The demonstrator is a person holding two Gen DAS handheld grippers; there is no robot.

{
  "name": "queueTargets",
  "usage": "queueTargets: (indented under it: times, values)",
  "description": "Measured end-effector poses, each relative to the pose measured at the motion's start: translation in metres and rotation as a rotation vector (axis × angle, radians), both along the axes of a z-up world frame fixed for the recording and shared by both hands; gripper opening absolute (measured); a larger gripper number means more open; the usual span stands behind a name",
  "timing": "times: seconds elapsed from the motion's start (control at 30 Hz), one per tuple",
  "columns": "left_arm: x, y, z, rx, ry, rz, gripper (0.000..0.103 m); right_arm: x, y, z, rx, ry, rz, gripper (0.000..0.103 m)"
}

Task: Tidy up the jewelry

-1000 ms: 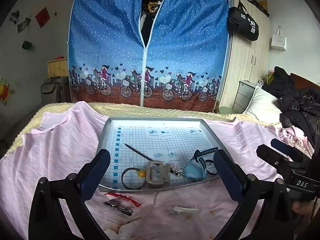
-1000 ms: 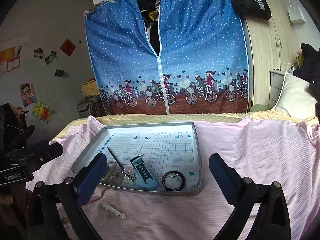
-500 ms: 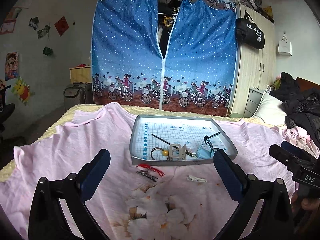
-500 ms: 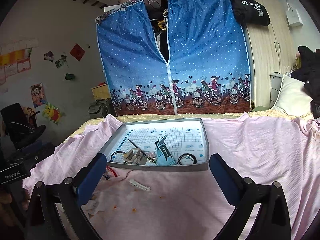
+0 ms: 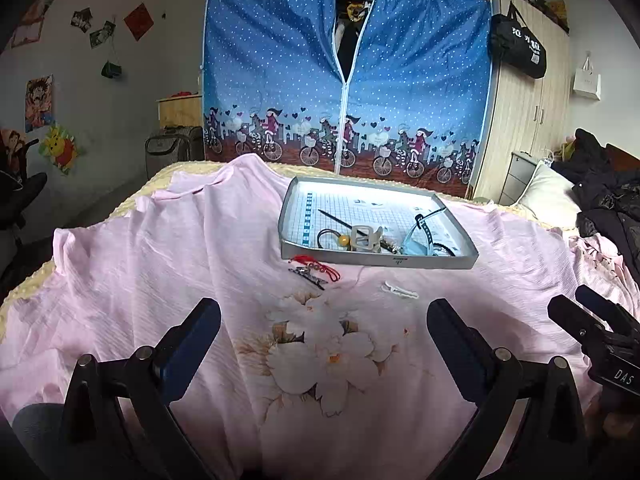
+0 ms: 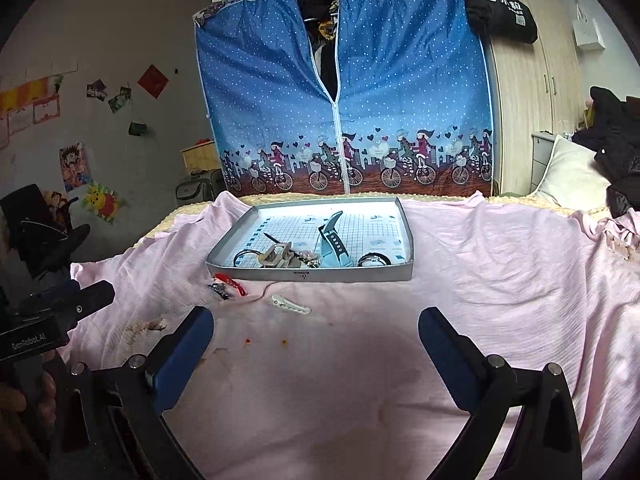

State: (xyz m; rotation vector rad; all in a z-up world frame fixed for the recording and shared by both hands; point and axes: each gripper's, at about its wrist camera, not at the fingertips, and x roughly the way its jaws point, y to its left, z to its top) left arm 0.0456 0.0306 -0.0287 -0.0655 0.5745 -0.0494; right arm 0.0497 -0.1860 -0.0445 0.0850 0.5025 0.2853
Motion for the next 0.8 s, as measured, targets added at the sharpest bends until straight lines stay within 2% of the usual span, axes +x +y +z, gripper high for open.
queueTargets:
  times: [0.3,0.47,0.63,0.8]
  values:
    - [0.005,0.004,-0.013,-0.005,0.087,0.027,0.101,0.015,0.001,-0.021,-0.017,0.127,-0.011,0.103]
    - [0.009,0.007,-0.018,0.000,0.126,0.039,0.101,0.016,0.002,-0.024,-0.027,0.150,-0.014,0.103]
    - [0.023,0.007,-0.025,0.003,0.212,0.021,0.101,0.017,0.003,-0.027,-0.041,0.169,-0.019,0.103]
    - [0.044,0.014,-0.028,-0.032,0.303,-0.003,0.101,0.021,0.002,-0.029,-0.030,0.191,-0.019,0.103]
